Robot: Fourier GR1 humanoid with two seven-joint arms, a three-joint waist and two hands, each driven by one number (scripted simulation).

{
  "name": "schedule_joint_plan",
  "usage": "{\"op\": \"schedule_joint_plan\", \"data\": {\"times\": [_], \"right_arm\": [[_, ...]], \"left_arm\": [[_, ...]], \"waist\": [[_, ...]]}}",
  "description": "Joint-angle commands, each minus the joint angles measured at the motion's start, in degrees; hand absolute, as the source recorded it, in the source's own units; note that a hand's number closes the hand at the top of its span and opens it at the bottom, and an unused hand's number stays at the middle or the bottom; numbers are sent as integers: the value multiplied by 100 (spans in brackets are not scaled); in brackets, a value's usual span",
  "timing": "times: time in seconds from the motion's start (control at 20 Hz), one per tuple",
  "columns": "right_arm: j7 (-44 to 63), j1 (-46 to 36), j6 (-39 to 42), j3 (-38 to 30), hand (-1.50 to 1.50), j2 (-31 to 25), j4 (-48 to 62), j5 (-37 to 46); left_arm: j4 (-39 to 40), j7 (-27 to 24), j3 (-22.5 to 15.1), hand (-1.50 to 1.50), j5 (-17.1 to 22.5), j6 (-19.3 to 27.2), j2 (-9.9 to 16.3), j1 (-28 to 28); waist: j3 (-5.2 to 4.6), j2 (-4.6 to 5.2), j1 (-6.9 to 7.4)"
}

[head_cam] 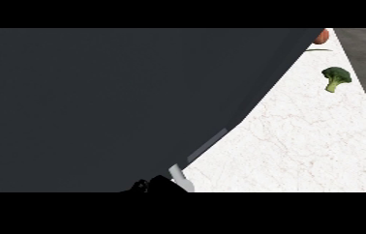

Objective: Pick up the wine, place it into the cabinet and close the cabinet

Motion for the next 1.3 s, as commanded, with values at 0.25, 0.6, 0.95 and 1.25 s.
{"op": "schedule_joint_plan", "data": {"times": [0.25,0.6,0.95,1.25], "right_arm": [[-663,-2702,-491,-915,150,172,2648,-1314],[-1165,-3457,779,-1415,150,174,4337,-2925],[-768,-4002,2155,-1884,150,175,5707,-4410],[-2232,-4149,2298,-2187,150,61,7117,-3409]], "left_arm": [[295,150,741,-150,554,-648,290,-2],[476,81,854,-150,576,-1057,246,42],[324,478,1422,-150,1024,-1039,535,-53],[307,692,1788,-150,1193,-1044,604,41]], "waist": [[10,52,64],[9,124,147],[18,88,87],[25,79,-21]]}}
